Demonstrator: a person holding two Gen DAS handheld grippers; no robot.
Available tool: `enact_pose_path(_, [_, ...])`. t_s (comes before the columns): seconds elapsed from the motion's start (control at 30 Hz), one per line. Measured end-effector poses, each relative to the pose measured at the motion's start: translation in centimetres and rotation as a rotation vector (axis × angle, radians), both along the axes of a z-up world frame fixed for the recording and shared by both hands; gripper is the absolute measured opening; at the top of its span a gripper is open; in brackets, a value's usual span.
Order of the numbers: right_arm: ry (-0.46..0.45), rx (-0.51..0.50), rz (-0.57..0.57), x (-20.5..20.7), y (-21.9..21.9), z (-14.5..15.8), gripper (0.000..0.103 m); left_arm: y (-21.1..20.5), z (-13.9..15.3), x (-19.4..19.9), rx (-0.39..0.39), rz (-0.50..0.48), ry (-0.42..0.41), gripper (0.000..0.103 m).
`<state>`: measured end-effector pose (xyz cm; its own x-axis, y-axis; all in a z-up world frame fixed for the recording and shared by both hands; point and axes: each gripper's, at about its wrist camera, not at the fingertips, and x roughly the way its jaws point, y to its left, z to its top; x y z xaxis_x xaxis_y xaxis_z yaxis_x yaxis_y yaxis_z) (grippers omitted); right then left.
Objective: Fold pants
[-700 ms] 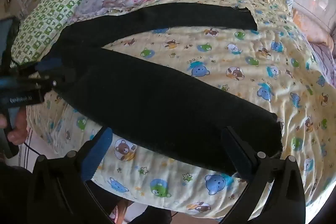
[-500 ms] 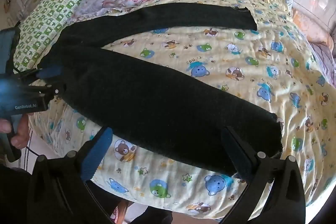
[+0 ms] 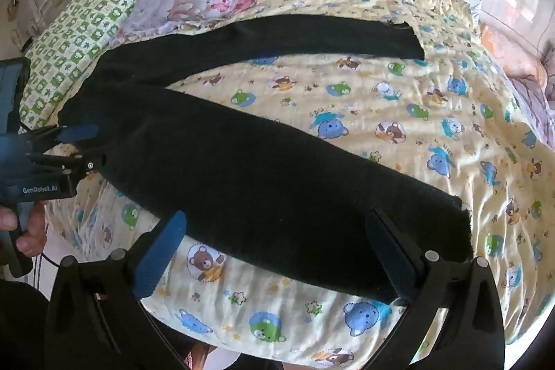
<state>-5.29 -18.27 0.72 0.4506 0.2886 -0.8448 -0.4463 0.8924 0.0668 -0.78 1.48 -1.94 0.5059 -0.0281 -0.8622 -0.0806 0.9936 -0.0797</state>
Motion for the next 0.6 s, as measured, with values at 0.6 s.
enact_pose_path(0.6, [-0.002, 0.007, -0.003, -0.08, 0.36, -0.11, 0.103, -0.17, -0.40, -0.46, -0.020, 0.007, -0.007, 0.083])
